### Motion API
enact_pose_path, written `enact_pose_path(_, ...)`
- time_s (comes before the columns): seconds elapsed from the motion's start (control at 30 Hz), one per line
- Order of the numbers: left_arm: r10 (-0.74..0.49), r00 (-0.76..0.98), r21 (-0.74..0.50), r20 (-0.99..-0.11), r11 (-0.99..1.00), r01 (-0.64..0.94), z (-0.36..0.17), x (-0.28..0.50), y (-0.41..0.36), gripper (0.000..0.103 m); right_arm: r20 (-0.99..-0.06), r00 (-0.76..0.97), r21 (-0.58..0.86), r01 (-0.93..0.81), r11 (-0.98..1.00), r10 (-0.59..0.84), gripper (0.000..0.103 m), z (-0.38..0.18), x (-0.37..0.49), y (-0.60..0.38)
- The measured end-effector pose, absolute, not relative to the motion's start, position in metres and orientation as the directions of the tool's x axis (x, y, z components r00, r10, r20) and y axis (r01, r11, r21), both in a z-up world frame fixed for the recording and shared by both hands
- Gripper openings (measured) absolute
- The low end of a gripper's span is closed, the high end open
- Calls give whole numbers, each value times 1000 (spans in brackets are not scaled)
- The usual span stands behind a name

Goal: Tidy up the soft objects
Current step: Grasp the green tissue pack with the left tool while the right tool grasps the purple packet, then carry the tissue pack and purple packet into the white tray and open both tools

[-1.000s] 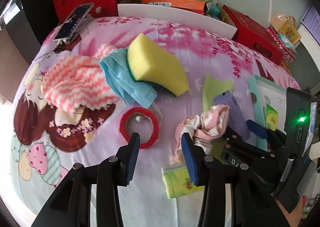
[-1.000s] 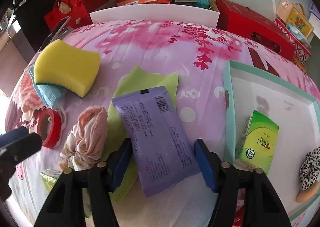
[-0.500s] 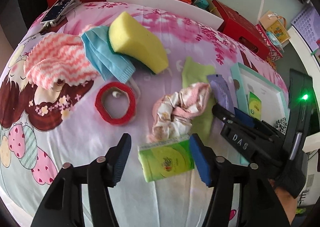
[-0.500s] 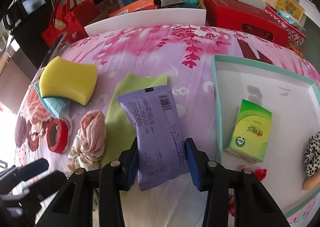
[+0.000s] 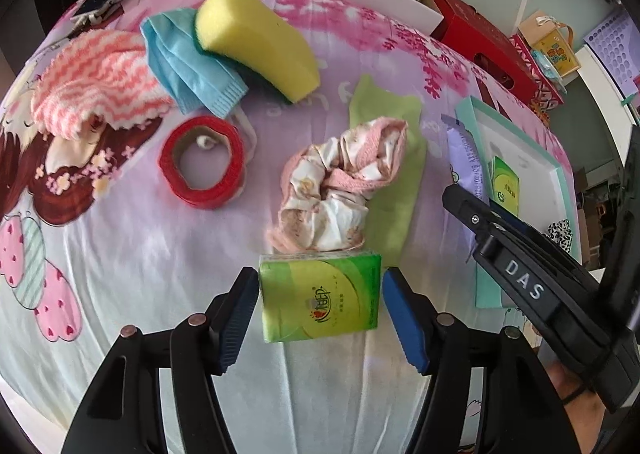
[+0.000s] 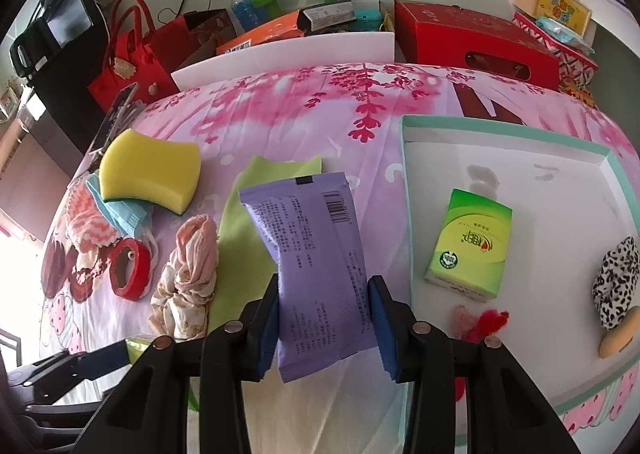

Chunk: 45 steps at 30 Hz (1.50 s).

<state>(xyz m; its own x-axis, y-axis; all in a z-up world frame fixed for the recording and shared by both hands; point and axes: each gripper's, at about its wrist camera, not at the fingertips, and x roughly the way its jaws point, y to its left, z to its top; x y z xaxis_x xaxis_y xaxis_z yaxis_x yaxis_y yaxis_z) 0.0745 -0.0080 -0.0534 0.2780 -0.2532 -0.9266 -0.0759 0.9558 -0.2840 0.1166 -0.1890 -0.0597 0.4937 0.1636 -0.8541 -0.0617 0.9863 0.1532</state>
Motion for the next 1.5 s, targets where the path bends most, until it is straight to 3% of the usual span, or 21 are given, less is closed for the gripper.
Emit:
enact_pose_path(0.63, -212, 237, -224, -948, 974, -25, -71, 81, -31, 65, -856, 491, 166, -37, 985, 163, 44, -62, 117, -195)
enact_pose_path(1.03, -191, 416, -226, -889, 974, -35, -14, 85, -18, 65, -774, 613, 214, 14, 977, 161, 44, -15, 114, -216)
enact_pose_path(1.27, -187, 466, -217, -865, 976, -11, 13, 109, -42, 65, -762, 646, 155, 128, 980, 36, 44, -6, 118, -250)
enact_pose_path(1.5, -259, 469, -256, -844, 964, 72, 18, 143, -101, 65, -783, 615, 123, 303, 945, -95, 44, -18, 118, -307)
